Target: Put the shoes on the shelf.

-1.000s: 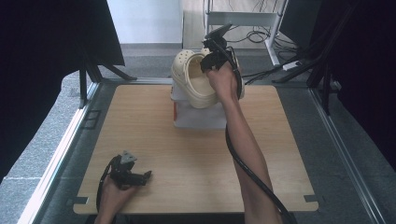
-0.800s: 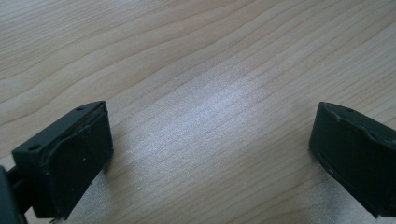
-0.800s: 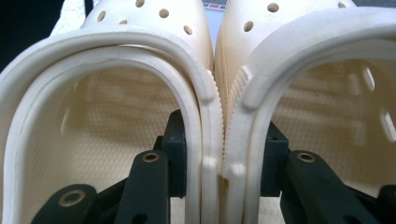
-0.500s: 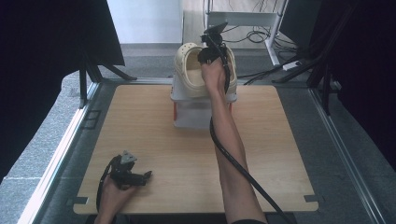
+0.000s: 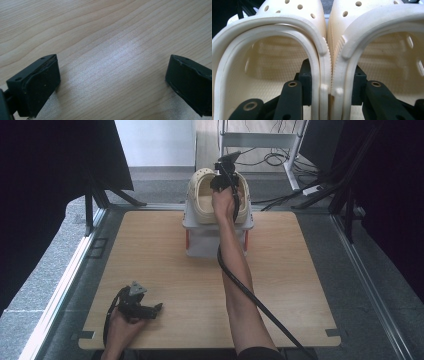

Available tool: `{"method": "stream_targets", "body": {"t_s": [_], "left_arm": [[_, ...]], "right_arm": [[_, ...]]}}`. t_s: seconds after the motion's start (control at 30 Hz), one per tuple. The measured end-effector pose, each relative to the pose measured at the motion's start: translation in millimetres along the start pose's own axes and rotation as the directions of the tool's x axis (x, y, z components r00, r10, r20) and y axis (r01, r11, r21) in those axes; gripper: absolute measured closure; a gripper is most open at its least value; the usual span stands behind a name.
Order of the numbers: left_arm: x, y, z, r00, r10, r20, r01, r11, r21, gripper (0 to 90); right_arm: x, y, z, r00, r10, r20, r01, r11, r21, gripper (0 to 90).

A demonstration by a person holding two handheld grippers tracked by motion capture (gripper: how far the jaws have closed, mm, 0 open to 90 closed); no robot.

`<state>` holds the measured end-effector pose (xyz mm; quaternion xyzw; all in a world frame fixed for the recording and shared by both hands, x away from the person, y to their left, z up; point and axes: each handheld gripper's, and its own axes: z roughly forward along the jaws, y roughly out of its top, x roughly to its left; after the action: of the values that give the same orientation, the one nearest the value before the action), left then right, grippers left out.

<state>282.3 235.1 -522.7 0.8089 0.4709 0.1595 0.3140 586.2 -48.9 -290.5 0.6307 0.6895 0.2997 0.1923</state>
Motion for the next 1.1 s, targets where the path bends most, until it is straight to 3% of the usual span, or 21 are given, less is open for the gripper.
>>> {"method": "stream_targets", "body": {"t_s": [0.2,0.33,0.43,0.47,0.5,0.53,0.63,0.9,1.1], "left_arm": [[0.2,0.0,0.1,1.0000,0.003,-0.001,-0.003,1.0000,0.000,0.0],[0.2,0.0,0.1,1.0000,0.003,-0.001,-0.003,1.0000,0.000,0.0],[0.2,0.0,0.1,1.0000,0.003,-0.001,-0.003,1.0000,0.000,0.0],[0.2,0.0,0.1,1.0000,0.003,-0.001,-0.003,1.0000,0.000,0.0],[0.2,0.0,0.1,1.0000,0.003,-0.001,-0.003,1.0000,0.000,0.0],[0.2,0.0,0.1,1.0000,0.003,-0.001,-0.003,1.0000,0.000,0.0],[0.2,0.0,0.1,1.0000,0.003,-0.001,-0.003,1.0000,-0.001,0.0],[0.2,0.1,0.1,1.0000,0.003,-0.002,-0.003,1.0000,0.000,0.0],[0.2,0.1,0.1,1.0000,0.003,-0.002,-0.003,1.0000,-0.001,0.0]], "right_arm": [[1.7,-5.5,9.2,0.9994,-0.036,-0.006,0.036,0.999,0.013,61.9],[-0.8,-6.0,6.2,0.9976,-0.044,-0.053,0.044,0.999,-0.002,50.3],[-1.4,-6.3,5.6,0.9943,-0.079,-0.071,0.080,0.997,0.003,42.5],[-2.2,-7.3,5.3,0.9890,-0.125,-0.079,0.125,0.992,-0.004,36.7],[-2.2,-7.3,5.3,0.9890,-0.125,-0.079,0.125,0.992,-0.004,36.7],[-2.3,-8.8,5.7,0.9811,-0.174,-0.084,0.175,0.985,0.002,33.2],[-3.5,-11.0,5.3,0.9709,-0.223,-0.086,0.224,0.974,0.003,29.4],[-15.1,-16.0,-3.6,0.9575,-0.271,-0.098,0.273,0.962,0.005,23.3],[-23.8,-20.7,-22.5,0.9407,-0.314,-0.127,0.313,0.949,-0.035,17.8]]}}
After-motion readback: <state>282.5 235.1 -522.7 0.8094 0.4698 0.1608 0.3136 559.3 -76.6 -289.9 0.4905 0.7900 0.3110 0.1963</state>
